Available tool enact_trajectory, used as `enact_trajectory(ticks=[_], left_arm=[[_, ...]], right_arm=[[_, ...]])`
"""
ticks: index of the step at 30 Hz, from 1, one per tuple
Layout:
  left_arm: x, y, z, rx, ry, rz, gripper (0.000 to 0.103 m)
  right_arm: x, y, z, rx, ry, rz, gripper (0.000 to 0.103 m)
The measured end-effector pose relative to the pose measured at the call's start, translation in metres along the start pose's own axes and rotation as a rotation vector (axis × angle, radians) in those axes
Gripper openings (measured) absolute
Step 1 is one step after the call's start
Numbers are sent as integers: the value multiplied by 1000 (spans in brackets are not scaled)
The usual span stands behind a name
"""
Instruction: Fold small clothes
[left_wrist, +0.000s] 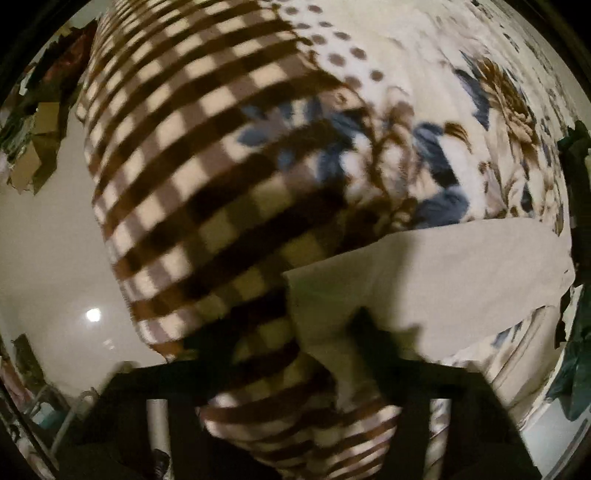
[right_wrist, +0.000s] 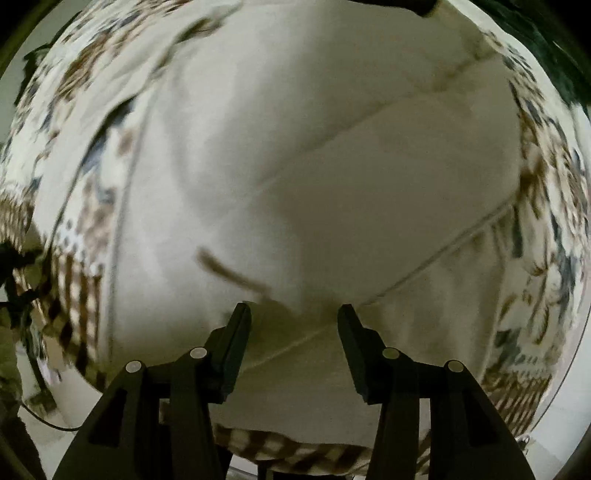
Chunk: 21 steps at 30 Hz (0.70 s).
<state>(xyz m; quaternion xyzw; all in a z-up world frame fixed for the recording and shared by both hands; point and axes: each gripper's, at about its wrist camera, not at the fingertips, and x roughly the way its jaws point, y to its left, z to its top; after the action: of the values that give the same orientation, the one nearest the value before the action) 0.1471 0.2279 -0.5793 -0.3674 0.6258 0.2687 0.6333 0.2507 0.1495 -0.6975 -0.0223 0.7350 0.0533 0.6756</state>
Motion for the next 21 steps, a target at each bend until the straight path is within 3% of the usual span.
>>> enact_trajectory(ticks=[1,2,4,8,12,16,21], left_arm=[[-3,-4,-2,19,-27,3,25],[-6,-8,-5,37,-49,14,14],[-19,-17,-14,82,-102,43,3],[-55,-37,-36,215,-222,95,2],[-88,-91,-67,446,-287,57,2],[-99,-163,-110,723,-255,-62,2],[-78,-224,-207,1018,-124,-192,2]], right_arm=[[2,-9,5,14,5,-6,51],[4,-15,4,36,13,-12,51],[10,-36,10,77,33,-12,51],[13,-58,8,113,34,-16,51],[12,-84,-3,148,34,9,51],[4,-130,-13,217,42,29,51],[-4,-205,-45,345,58,7,51]])
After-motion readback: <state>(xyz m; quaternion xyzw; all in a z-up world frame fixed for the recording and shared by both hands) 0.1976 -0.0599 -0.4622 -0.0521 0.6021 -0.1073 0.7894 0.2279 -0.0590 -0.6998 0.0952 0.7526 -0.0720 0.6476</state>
